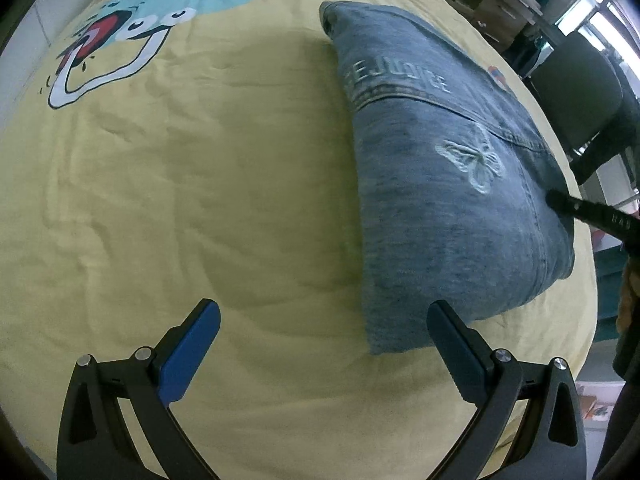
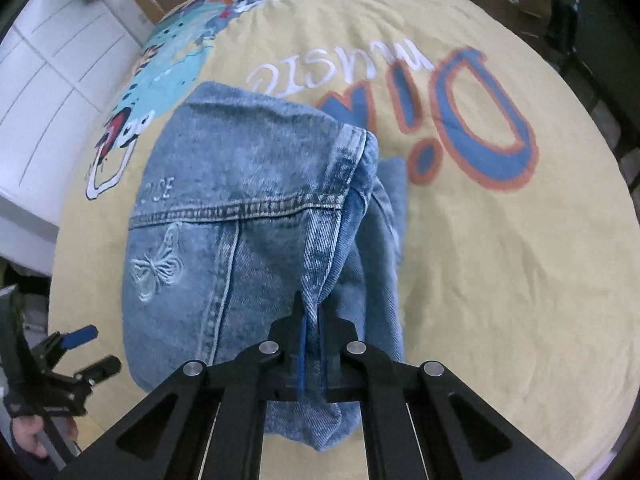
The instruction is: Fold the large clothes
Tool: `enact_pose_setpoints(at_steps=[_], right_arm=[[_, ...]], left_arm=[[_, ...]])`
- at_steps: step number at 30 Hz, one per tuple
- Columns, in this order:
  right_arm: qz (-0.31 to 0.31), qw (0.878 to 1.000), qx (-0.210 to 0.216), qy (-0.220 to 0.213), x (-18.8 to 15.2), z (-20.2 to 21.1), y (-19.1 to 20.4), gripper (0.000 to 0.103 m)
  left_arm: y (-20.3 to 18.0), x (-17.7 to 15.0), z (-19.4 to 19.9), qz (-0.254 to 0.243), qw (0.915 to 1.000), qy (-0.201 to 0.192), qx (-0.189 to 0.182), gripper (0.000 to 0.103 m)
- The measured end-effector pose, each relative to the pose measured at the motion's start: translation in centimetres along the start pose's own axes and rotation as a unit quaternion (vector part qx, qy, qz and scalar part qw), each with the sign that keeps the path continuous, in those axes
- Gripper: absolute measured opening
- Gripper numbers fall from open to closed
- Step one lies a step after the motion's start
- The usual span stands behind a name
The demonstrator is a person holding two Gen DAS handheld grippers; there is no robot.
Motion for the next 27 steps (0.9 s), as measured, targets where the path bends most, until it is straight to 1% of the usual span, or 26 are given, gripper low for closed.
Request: enact_pose_setpoints(at_steps=[2, 6, 10, 13, 16, 18, 19, 20, 21, 23, 25, 27], right_arm=[[0.008, 1.0, -0.02, 0.002, -0.5, -0.6, 0.1, 0.004], [-0.003, 0.999, -0.032, 0.028, -1.3, -3.3, -0.6, 0.004], [0.003, 0.998, -0.045, 0.039, -0.9, -4.8, 0.0, 0.005], [0.002, 0.999, -0.035, 0.035, -0.5, -4.1, 0.2, 0.006], [-0.013, 0.999, -0.018, 0.033, -0.5, -3.2, -0.6, 0.011], [-0.012, 0.999, -0.023, 0.033, -0.4, -2.8, -1.0, 0.02], [-0.01, 0.999, -0.027, 0.032, -0.3, -2.4, -1.1, 0.022], [-0.009, 0.999, -0.03, 0.03, -0.3, -2.0, -1.2, 0.033], [-0.007, 0.999, -0.036, 0.026, -0.2, -1.6, -1.2, 0.055], [0.0, 0.999, -0.051, 0.009, 0.1, -0.4, -1.4, 0.086], [0.007, 0.999, -0.044, -0.008, 0.6, 0.3, -1.2, 0.087], [0.004, 1.0, -0.03, -0.006, 1.2, 0.3, -1.1, 0.089]], left_arm=[[0.1, -0.1, -0.1, -0.002, 1.0, -0.002, 0.002, 0.102], [0.6, 0.3, -0.5, 0.009, 1.0, 0.001, 0.002, 0.102], [0.5, 0.5, -0.5, 0.008, 0.9999, 0.003, 0.007, 0.102], [-0.3, 1.0, -0.9, 0.007, 0.9998, 0.003, 0.017, 0.102], [-0.1, 1.8, -0.9, 0.018, 0.9997, 0.0, 0.015, 0.102], [0.1, 2.8, -1.0, 0.021, 0.9997, 0.0, 0.015, 0.102], [0.0, 3.3, -1.0, 0.021, 0.9997, 0.0, 0.014, 0.102], [-0.1, 3.7, -1.0, 0.02, 0.9998, 0.001, 0.01, 0.102], [-0.3, 4.2, -1.0, 0.017, 0.9998, 0.002, 0.005, 0.102], [-1.0, 5.4, -0.9, 0.002, 1.0, -0.002, -0.006, 0.102], [-1.5, 6.5, -0.9, -0.004, 0.9999, -0.01, -0.007, 0.102], [-1.8, 7.9, -1.2, 0.003, 0.9999, -0.013, -0.009, 0.102]])
Point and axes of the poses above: each gripper's, at about its wrist camera, not at the fingertips, and z roughly against the way its jaws point, y to its left, x to its top, the point moved 2 cm from there along -z, roughly the way its jaws point, and after that the axes turned 1 degree about y, right-handed, at the moved point
